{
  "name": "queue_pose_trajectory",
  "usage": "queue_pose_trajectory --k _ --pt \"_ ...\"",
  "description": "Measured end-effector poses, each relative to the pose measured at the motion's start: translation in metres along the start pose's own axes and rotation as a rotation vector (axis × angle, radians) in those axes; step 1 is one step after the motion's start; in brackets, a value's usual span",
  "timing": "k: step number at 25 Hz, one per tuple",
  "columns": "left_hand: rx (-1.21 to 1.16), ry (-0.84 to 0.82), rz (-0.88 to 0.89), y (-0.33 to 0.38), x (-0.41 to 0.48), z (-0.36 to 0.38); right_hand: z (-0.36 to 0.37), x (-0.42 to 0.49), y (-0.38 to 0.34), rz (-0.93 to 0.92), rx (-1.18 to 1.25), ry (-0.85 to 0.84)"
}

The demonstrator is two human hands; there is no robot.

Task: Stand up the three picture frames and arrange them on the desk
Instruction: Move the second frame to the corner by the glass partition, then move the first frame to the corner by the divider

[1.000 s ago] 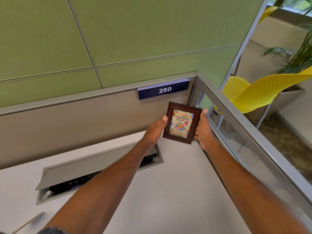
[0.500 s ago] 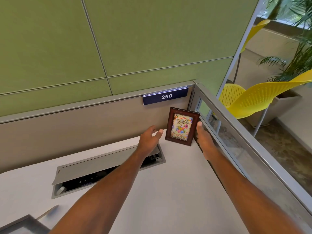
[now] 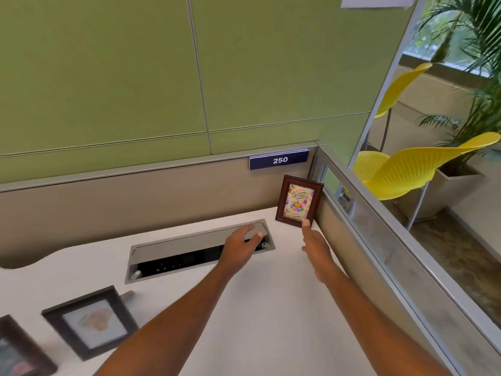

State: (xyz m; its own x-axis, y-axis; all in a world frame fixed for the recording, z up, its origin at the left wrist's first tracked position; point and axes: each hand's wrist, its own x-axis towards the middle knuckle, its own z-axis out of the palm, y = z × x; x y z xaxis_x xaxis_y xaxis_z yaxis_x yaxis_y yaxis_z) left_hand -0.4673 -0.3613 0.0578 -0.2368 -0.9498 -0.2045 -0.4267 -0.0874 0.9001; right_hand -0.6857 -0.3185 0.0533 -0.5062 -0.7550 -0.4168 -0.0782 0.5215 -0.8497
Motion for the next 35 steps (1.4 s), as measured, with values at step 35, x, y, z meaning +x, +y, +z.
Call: queue_pose_trajectory --k 35 --pt "-0.249 0.404 -0.373 -0.179 -0.402 -0.263 0.276 -0.383 0.045 -0.183 -0.203 -0.723"
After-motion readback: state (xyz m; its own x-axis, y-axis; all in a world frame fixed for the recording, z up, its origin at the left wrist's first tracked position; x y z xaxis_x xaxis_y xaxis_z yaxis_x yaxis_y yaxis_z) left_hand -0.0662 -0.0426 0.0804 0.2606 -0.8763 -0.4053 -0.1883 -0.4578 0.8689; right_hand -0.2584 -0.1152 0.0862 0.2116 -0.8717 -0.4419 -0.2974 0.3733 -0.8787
